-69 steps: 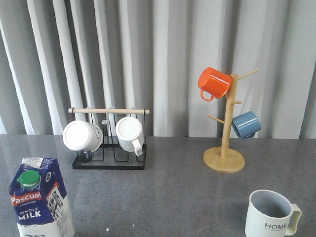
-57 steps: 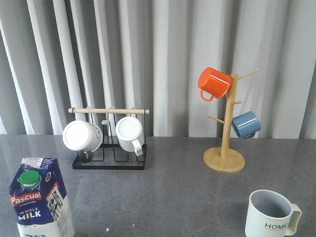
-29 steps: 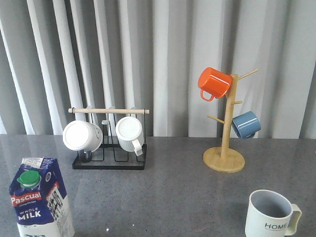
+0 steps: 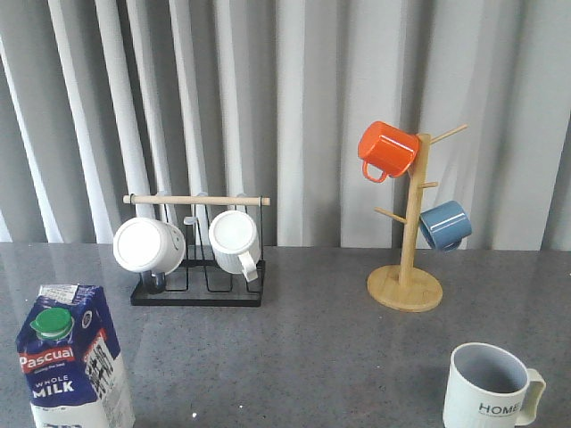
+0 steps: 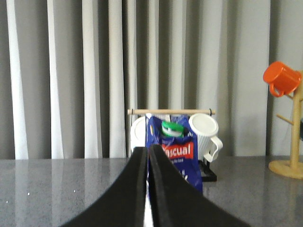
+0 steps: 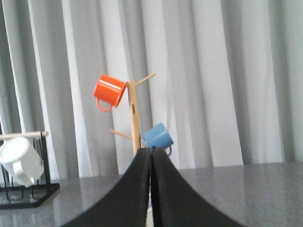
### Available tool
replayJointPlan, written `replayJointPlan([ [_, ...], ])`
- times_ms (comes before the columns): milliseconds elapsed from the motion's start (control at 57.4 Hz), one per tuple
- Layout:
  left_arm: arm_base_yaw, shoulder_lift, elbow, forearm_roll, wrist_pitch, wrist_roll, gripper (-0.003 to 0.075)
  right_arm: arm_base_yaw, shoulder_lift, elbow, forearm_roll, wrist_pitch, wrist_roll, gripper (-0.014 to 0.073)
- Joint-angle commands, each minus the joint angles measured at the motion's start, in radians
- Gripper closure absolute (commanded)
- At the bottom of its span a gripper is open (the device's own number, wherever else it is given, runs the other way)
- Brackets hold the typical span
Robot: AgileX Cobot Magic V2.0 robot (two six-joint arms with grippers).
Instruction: Place milk next to cup
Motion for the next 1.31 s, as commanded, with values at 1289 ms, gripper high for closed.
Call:
replayJointPlan([
  [1289,-0.008,0.602,-0.278,-0.001,-0.124,-0.016,0.0726,0.032,0.590,-0.207,0.111,0.031,0.003,0.0589],
])
